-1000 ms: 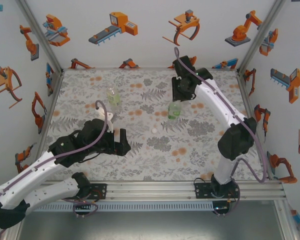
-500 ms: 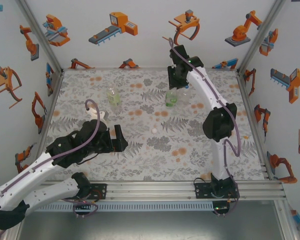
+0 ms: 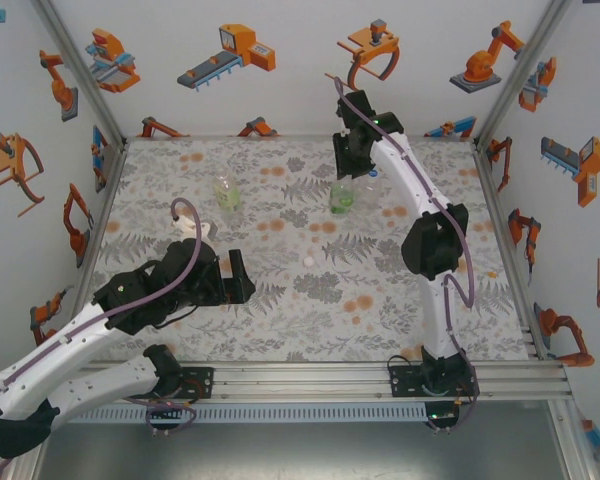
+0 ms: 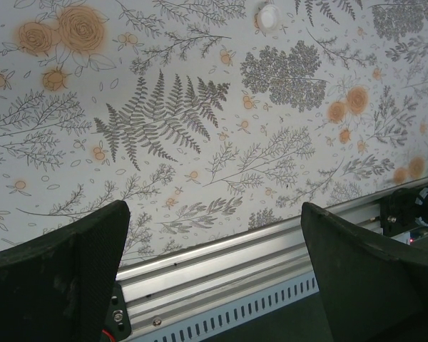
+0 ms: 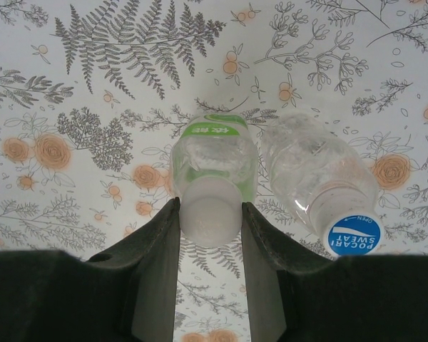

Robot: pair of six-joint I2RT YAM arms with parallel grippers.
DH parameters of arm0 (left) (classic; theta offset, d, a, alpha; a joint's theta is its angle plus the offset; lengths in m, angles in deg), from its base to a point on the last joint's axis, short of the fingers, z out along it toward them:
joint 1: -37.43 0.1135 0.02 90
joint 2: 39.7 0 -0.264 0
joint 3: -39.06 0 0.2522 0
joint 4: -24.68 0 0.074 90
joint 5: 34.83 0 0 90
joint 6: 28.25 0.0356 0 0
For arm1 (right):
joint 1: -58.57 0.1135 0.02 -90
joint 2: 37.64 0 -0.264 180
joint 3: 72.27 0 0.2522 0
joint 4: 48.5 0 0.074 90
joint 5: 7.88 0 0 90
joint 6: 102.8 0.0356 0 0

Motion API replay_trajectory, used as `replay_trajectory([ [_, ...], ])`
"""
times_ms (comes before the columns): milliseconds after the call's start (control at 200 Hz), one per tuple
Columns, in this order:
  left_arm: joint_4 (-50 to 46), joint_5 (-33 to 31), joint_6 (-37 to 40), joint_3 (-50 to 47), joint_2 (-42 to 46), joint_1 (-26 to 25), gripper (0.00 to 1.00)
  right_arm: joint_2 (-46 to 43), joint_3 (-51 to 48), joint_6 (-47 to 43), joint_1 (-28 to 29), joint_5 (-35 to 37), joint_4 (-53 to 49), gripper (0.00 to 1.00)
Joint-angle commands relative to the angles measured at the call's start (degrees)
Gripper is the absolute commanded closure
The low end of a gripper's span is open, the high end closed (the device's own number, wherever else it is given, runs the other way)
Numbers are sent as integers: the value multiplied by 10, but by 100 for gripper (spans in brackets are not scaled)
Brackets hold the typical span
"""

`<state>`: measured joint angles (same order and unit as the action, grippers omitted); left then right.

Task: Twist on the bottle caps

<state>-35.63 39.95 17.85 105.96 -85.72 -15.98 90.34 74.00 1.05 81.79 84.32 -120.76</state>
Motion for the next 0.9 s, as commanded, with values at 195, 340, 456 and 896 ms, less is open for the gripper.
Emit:
replay_trajectory([
  [195, -16, 4, 0, 12, 2, 4, 3, 10, 25, -7, -2, -3, -26, 54],
  [340, -21, 4, 0, 16, -3, 4, 3, 9, 45, -9, -3, 0, -38, 53],
  [456, -24, 3, 6, 21, -3, 4, 2, 3, 63, -11, -2, 0, -53, 53],
  [896, -62, -19, 50, 67, 18, 4, 2, -113, -2, 33, 7, -27, -63, 51],
])
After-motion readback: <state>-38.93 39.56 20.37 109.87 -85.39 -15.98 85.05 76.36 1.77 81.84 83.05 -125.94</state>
